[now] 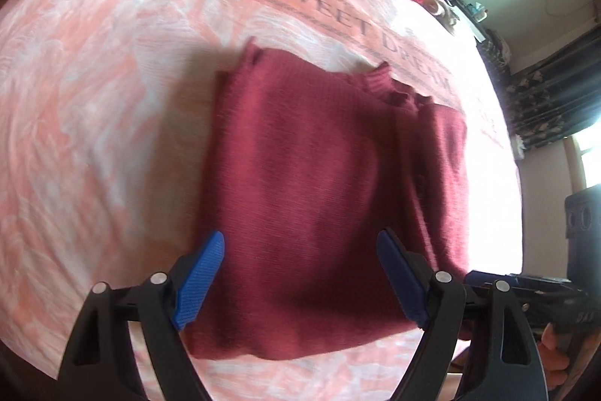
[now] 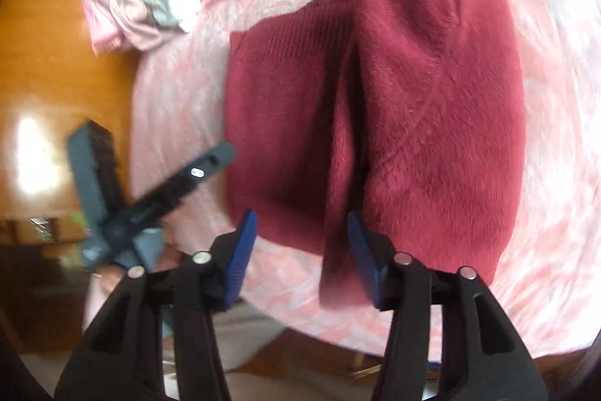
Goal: Fold small clothes
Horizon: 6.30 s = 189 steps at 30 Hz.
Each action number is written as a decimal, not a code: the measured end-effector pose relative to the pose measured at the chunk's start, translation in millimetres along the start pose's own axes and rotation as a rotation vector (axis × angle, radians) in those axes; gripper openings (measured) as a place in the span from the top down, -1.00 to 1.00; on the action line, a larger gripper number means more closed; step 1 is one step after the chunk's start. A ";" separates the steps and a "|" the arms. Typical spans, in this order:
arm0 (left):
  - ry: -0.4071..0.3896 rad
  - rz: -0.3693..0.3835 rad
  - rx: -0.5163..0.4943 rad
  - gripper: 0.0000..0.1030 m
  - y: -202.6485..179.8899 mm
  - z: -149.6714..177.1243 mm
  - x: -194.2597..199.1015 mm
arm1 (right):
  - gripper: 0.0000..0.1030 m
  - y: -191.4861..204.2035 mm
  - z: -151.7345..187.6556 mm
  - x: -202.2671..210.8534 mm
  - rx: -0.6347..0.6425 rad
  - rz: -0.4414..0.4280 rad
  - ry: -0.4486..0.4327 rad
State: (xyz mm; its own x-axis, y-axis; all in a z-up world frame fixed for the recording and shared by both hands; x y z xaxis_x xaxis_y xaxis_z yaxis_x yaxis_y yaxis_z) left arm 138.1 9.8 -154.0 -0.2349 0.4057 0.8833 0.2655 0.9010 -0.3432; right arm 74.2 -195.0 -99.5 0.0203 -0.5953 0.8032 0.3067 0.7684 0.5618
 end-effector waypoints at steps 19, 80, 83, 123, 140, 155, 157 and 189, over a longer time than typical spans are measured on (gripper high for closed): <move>0.097 0.079 -0.088 -0.63 -136.3 -32.2 -91.0 | 0.04 -113.0 -46.8 75.8 0.051 0.233 -0.216; 0.018 0.100 -0.099 -0.15 29.6 56.7 10.3 | -0.22 -44.7 23.6 -70.8 0.191 0.307 0.036; 0.054 0.083 -0.117 -0.13 26.6 72.4 -0.3 | 0.16 -51.2 29.4 -82.3 0.184 0.301 0.042; -0.054 -0.060 -0.046 -0.26 64.4 -35.5 6.9 | -0.12 -11.4 -98.5 -4.7 0.207 0.215 -0.234; -0.041 0.024 -0.079 0.53 62.0 -79.7 -39.3 | 0.63 -2.1 -176.5 -41.0 0.187 0.055 -0.115; 0.004 0.002 -0.066 -0.49 56.5 -58.2 -23.9 | -0.24 -14.0 -148.6 -19.3 0.187 0.175 -0.254; -0.013 0.041 -0.063 -0.63 50.5 -46.9 -9.6 | -0.31 -15.4 -130.5 -12.1 0.211 0.180 -0.270; 0.111 0.129 -0.086 -0.94 37.4 -6.0 -71.1 | -0.70 -30.8 -66.6 -81.0 0.254 0.212 -0.200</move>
State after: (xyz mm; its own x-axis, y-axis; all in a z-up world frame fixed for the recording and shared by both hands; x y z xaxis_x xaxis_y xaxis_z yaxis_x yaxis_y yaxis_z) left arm 170.4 13.7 -227.7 -0.0900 0.4936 0.8650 0.3671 0.8239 -0.4319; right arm 126.5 -186.1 -195.0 -0.1361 -0.3781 0.9157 0.0701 0.9183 0.3896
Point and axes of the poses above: each gripper's, at about its wrist camera, not at the fingertips, and x roughly against the way its jaws point, y to its left, z to its underside, the point moved 7 cm from there along -x, roughly the way its jaws point, and after that the axes turned 15 degrees about -x, right-handed, at the moved point
